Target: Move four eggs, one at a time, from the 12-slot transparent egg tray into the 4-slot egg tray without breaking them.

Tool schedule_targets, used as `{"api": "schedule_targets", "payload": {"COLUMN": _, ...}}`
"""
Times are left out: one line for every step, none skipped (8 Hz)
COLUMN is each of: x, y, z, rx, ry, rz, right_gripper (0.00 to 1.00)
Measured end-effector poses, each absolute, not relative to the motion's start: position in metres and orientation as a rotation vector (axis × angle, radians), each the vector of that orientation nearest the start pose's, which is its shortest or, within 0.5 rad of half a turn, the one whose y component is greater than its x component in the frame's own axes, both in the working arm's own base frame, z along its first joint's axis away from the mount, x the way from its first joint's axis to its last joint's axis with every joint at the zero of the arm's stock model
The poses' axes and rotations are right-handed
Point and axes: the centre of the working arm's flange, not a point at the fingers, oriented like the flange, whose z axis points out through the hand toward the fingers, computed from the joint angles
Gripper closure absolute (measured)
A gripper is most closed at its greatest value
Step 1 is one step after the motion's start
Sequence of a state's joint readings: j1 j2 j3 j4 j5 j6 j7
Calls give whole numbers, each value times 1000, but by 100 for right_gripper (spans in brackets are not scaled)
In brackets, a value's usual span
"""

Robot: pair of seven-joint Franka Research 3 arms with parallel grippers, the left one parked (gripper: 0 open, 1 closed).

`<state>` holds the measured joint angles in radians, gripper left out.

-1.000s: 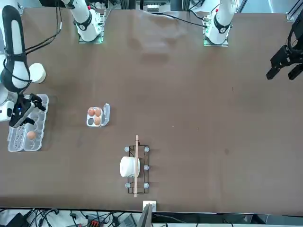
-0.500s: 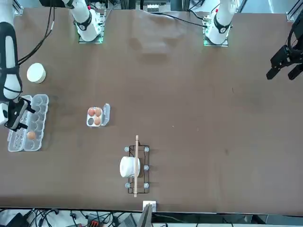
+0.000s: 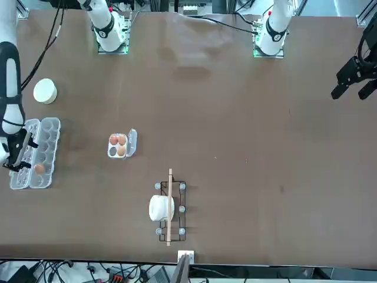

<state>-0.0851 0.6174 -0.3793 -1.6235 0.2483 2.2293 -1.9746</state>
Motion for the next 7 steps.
{"api": "schedule_targets", "payload": {"x": 643, "y": -273, "z": 279, "rx": -2388, "ry": -2107, "rz": -10, "right_gripper": 3}}
{"api": "schedule_targets", "payload": {"x": 649, "y": -274, "z": 272, "rx": -2376, "ry": -2121, "rz": -7, "right_gripper": 3}}
{"api": "schedule_targets", "payload": {"x": 653, "y": -275, "z": 267, "rx": -2373, "ry": -2130, "rz": 1, "right_gripper": 3}}
{"api": "schedule_targets", "payload": {"x": 657, "y": -277, "z": 264, "rx": -2374, "ry": -2136, "rz": 6, "right_gripper": 3}}
{"api": "schedule_targets", "payload": {"x": 659, "y": -279, "z": 260, "rx": -2377, "ry": -2136, "rz": 4, "right_gripper": 3}}
{"api": "schedule_targets", "payload": {"x": 662, "y": -280, "z": 255, "rx": -2383, "ry": -2124, "rz": -12, "right_gripper": 3}}
{"api": "schedule_targets", "payload": {"x": 664, "y": -280, "z": 246, "rx": -2384, "ry": -2110, "rz": -18, "right_gripper": 3}}
